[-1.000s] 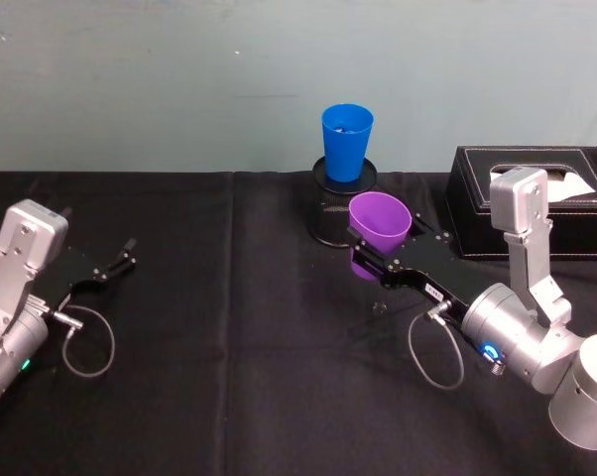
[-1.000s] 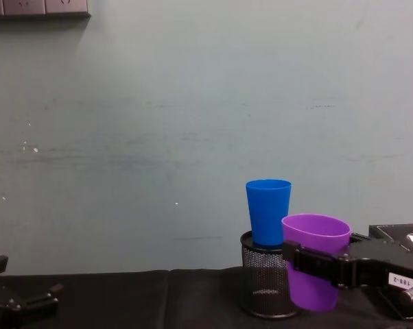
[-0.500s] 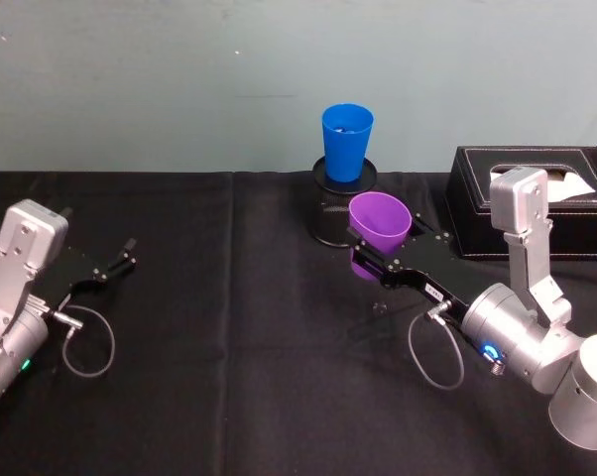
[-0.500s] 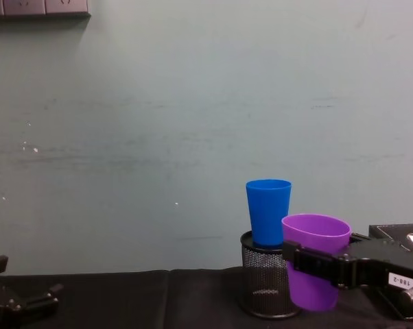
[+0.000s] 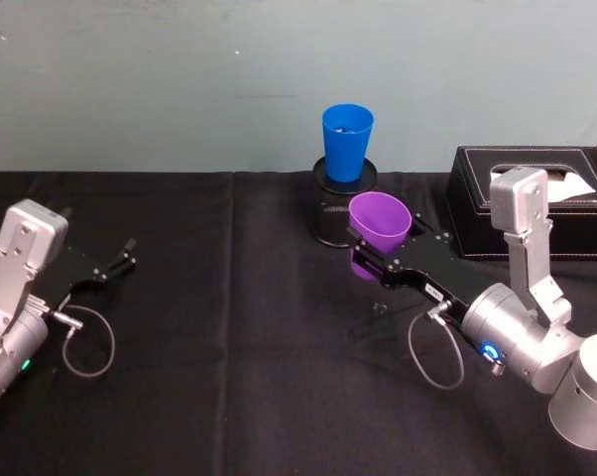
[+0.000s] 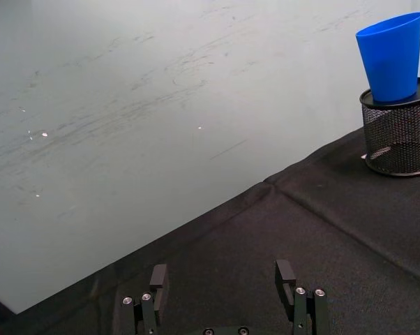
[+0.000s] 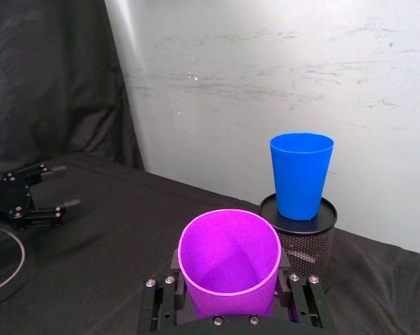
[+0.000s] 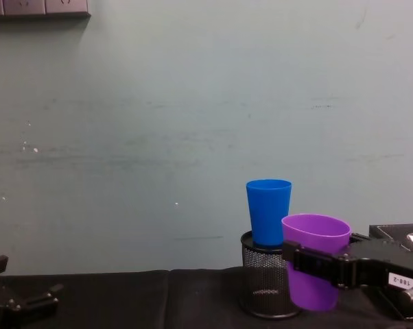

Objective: Pick up one cup with a gripper and tap it against the other cup.

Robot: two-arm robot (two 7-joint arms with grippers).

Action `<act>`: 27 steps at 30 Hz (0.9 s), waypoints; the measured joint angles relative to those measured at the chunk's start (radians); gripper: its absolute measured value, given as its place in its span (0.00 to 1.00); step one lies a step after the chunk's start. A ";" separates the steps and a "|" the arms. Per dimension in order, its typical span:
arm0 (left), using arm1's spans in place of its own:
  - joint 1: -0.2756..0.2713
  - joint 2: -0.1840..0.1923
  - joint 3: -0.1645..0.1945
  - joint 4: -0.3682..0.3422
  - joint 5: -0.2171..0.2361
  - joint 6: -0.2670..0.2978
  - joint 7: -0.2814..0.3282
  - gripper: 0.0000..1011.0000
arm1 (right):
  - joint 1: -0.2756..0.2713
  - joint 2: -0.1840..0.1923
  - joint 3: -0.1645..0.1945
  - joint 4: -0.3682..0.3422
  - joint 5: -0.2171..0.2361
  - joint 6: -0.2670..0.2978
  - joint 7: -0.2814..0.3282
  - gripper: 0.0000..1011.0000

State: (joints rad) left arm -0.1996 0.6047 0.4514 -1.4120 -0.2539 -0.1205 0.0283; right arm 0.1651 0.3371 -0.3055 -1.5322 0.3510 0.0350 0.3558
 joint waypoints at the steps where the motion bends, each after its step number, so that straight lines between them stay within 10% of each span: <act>1: 0.000 0.000 0.000 0.000 0.000 0.000 0.000 0.99 | 0.000 0.000 0.000 0.000 0.000 0.000 0.000 0.72; 27: 0.000 0.000 0.000 0.000 0.000 0.000 0.000 0.99 | 0.000 0.000 0.000 0.000 0.000 0.000 0.000 0.72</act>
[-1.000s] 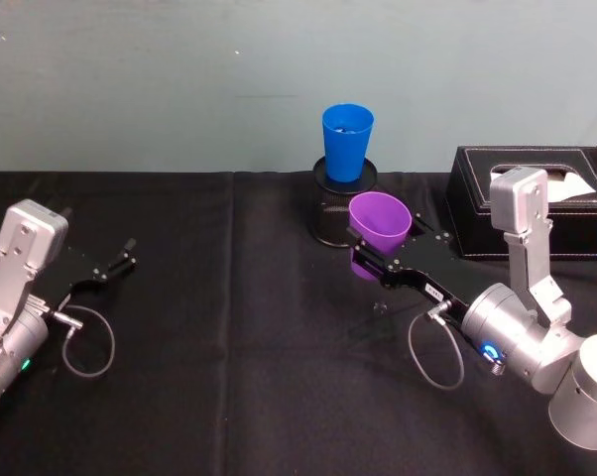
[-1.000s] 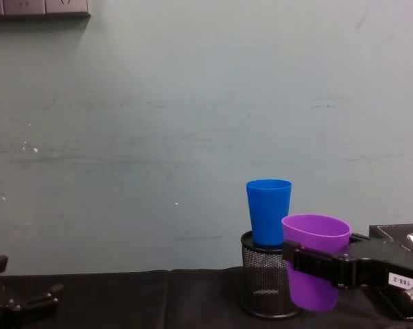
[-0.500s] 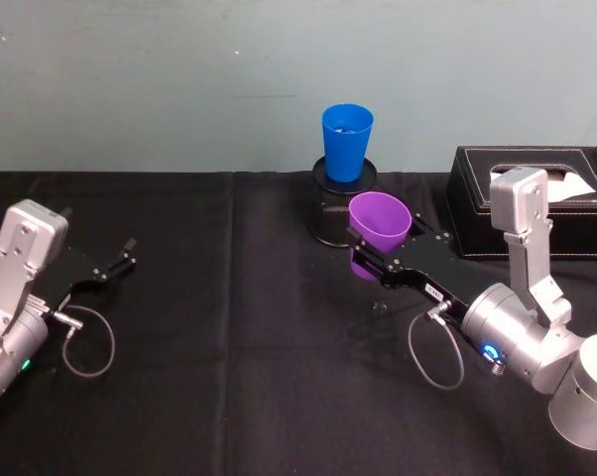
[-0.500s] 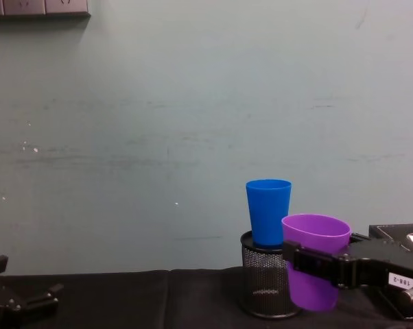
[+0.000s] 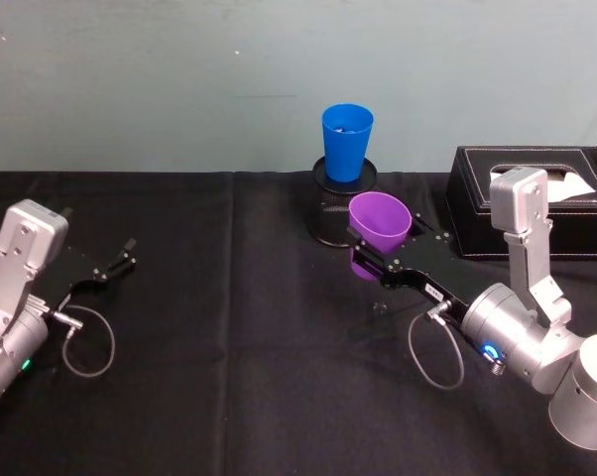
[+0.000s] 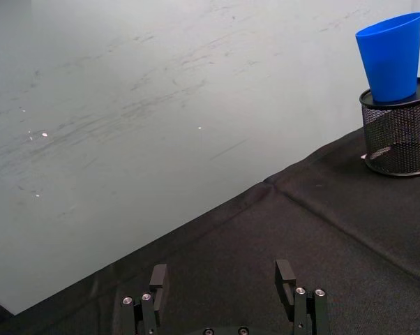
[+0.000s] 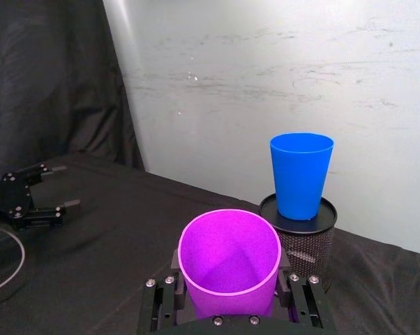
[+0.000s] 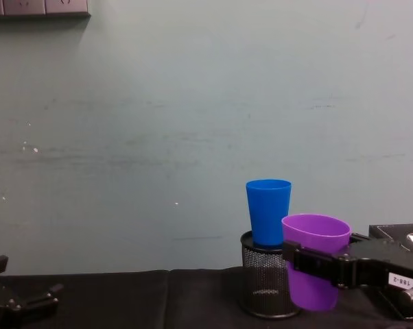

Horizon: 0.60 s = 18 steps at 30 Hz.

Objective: Pick up one cup with a gripper and tap it against the other cup.

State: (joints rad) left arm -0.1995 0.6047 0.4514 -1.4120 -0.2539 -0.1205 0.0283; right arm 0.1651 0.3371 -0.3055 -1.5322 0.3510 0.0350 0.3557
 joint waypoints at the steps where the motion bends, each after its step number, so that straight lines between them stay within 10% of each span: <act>1: 0.000 0.000 0.000 0.000 0.000 0.000 0.000 0.99 | 0.000 0.000 0.000 0.000 0.000 0.000 0.000 0.72; 18: 0.000 0.000 0.000 0.000 0.000 0.000 0.000 0.99 | 0.000 0.000 0.000 0.000 0.000 0.000 0.000 0.72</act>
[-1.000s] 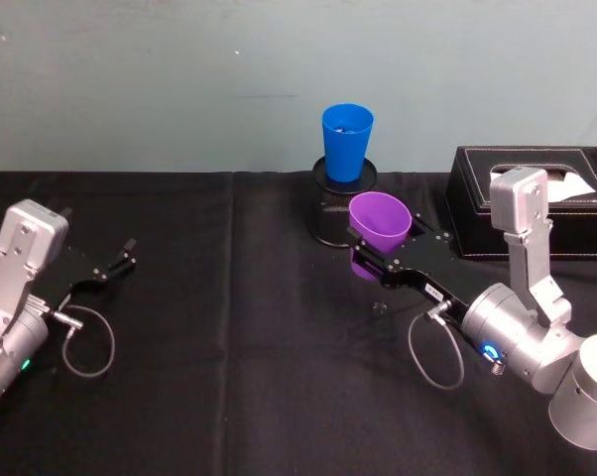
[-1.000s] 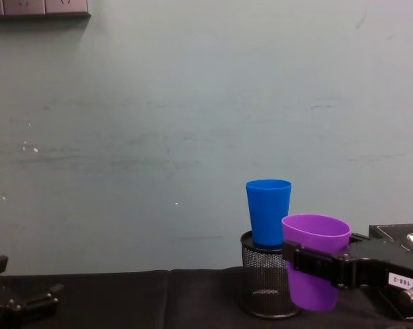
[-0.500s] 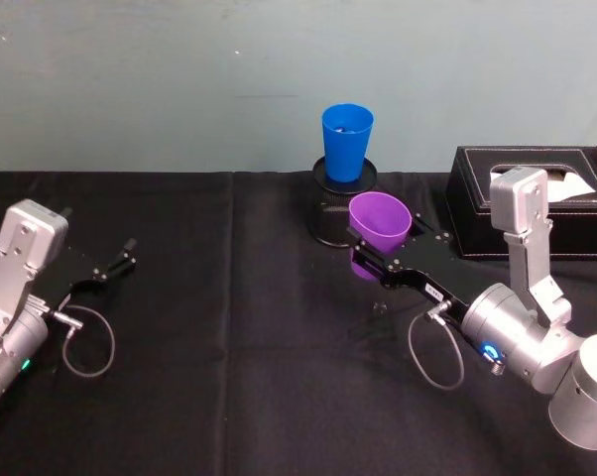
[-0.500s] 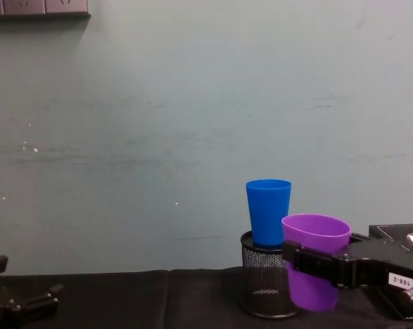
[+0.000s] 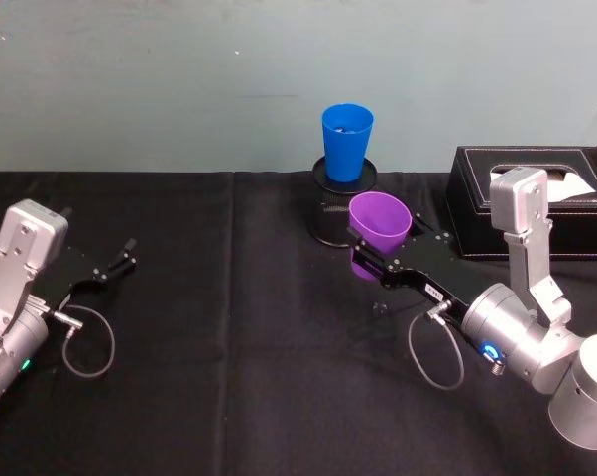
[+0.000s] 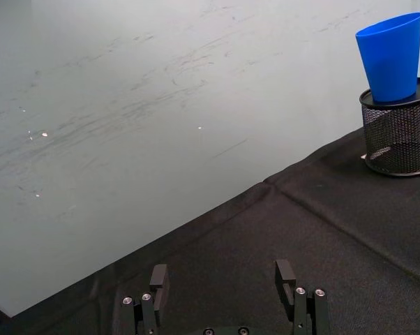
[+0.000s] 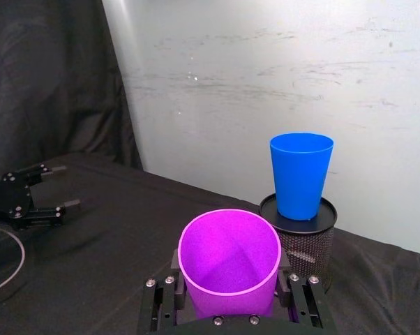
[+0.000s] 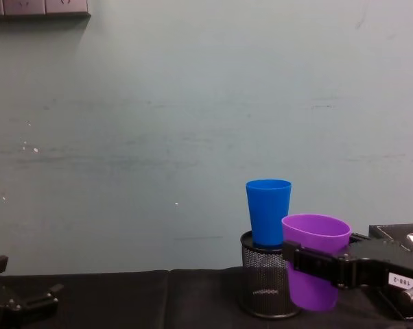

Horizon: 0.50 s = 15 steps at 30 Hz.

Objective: Pick up one cup with a gripper and tap it against the other cup.

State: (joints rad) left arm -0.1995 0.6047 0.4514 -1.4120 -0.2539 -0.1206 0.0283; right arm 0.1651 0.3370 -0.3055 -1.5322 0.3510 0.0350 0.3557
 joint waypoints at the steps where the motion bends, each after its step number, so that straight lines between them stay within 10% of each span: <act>1: 0.000 0.000 0.000 0.000 0.000 0.000 0.000 0.99 | 0.000 0.000 0.000 0.000 0.000 0.000 0.000 0.72; 8: 0.000 0.000 0.000 0.000 0.000 0.000 0.000 0.99 | 0.000 0.000 0.000 0.000 0.000 0.000 0.000 0.72; 15: 0.000 0.000 0.000 0.000 0.000 0.000 0.000 0.99 | 0.045 0.015 -0.011 -0.034 0.033 0.125 0.016 0.72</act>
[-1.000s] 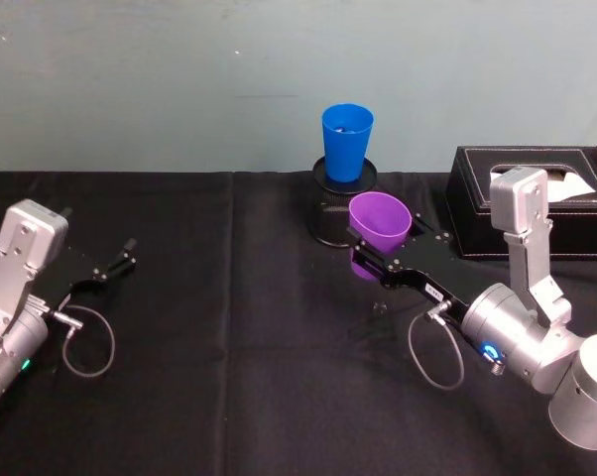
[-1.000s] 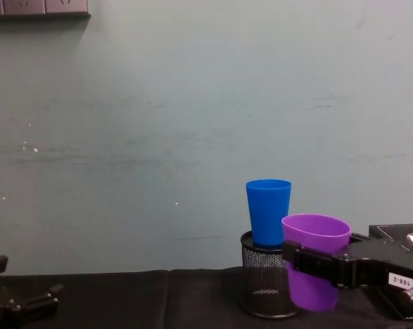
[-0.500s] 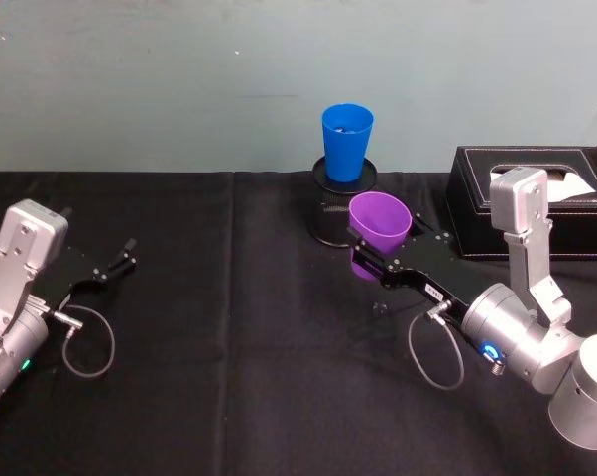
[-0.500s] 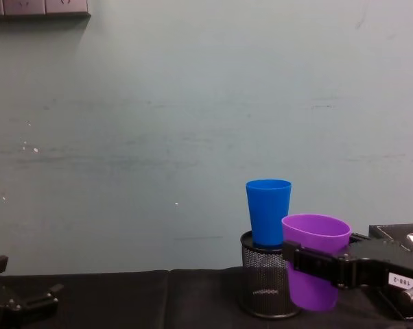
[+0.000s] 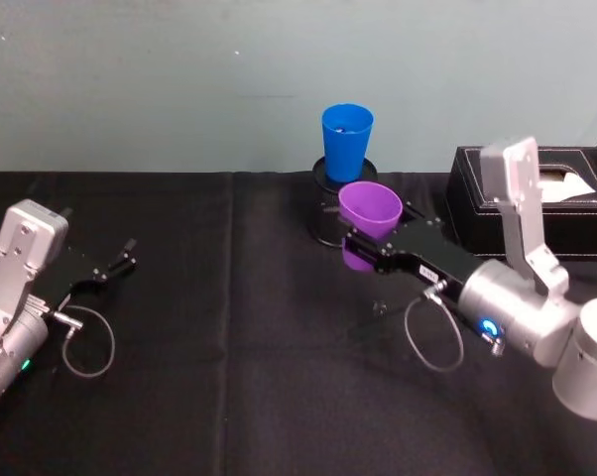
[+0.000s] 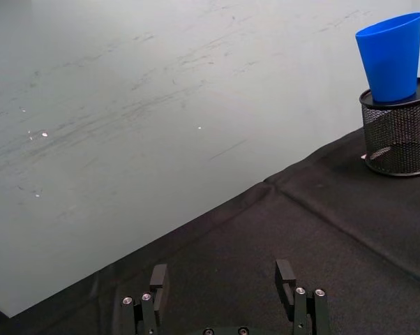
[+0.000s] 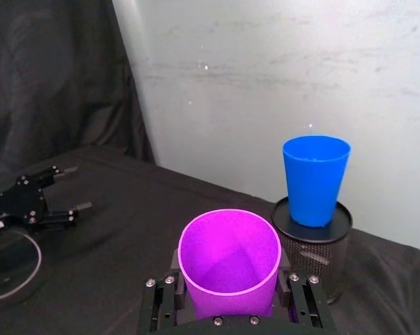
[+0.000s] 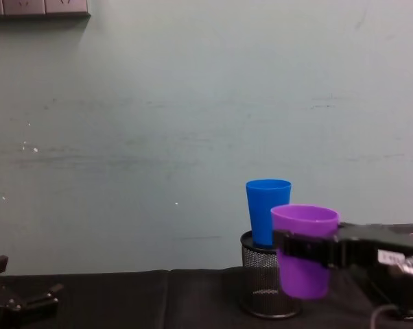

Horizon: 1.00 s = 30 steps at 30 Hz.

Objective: Pick up one cup with a gripper and tap it against the other cup.

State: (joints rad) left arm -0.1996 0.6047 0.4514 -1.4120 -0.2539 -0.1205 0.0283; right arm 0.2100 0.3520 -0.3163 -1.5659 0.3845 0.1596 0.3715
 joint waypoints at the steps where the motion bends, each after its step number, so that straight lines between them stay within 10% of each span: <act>1: 0.000 0.000 0.000 0.000 0.000 0.000 0.000 0.99 | 0.019 0.000 -0.004 0.001 0.010 0.035 0.000 0.72; 13: 0.000 0.000 0.000 0.000 0.000 0.000 0.000 0.99 | 0.198 -0.034 -0.038 0.112 0.067 0.235 -0.026 0.72; 30: 0.000 0.000 0.000 0.000 0.000 0.000 0.000 0.99 | 0.316 -0.079 -0.046 0.256 0.127 0.275 -0.070 0.72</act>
State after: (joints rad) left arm -0.1995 0.6047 0.4514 -1.4120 -0.2539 -0.1206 0.0283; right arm 0.5257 0.2728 -0.3627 -1.3099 0.5110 0.4350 0.3018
